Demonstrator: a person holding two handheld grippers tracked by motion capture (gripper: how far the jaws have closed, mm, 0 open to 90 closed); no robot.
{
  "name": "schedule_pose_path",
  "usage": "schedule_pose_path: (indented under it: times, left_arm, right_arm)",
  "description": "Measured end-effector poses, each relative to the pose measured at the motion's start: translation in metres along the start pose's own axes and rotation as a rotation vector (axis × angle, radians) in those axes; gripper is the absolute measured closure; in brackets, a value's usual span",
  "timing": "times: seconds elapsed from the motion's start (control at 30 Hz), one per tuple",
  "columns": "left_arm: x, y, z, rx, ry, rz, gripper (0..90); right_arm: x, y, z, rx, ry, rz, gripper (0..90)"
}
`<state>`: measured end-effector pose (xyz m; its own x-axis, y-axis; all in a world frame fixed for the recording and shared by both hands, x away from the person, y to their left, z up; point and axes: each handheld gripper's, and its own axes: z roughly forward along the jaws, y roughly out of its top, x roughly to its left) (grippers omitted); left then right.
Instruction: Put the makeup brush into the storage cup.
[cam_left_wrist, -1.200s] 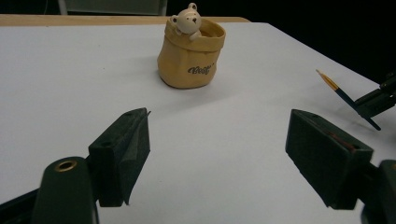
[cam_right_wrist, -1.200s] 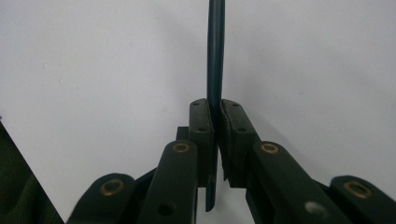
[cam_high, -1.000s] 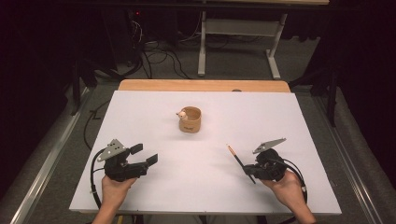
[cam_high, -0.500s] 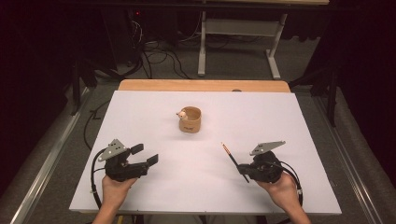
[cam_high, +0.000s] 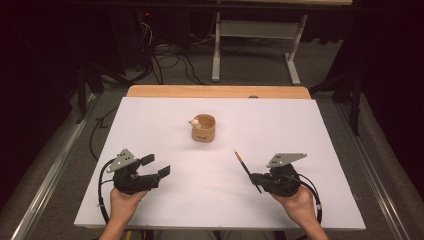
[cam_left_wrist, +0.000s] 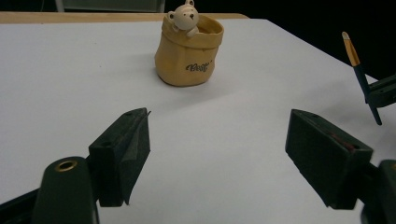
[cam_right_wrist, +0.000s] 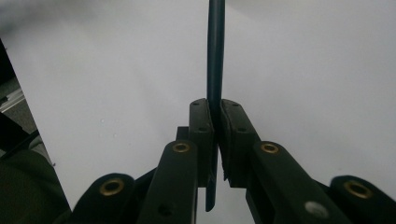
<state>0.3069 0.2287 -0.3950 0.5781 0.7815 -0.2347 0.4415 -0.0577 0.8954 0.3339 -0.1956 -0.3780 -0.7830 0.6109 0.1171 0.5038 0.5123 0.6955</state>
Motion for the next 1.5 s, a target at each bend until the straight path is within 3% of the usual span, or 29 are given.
schedule_pose_path:
  times: [0.97, 1.37, 1.5]
  left_arm:
    - [-0.005, 0.002, 0.003, 0.009, -0.016, 0.009, 23.3]
    - [-0.015, 0.011, 0.003, -0.004, -0.042, 0.027, 23.6]
    - [-0.018, 0.014, 0.003, -0.019, -0.066, 0.015, 23.7]
  right_arm:
    - [0.009, 0.012, 0.004, -0.2, 0.03, -0.017, 86.2]
    - [0.01, 0.016, 0.017, -0.206, 0.054, -0.011, 86.2]
    - [0.011, 0.016, 0.018, -0.204, 0.059, -0.012, 86.2]
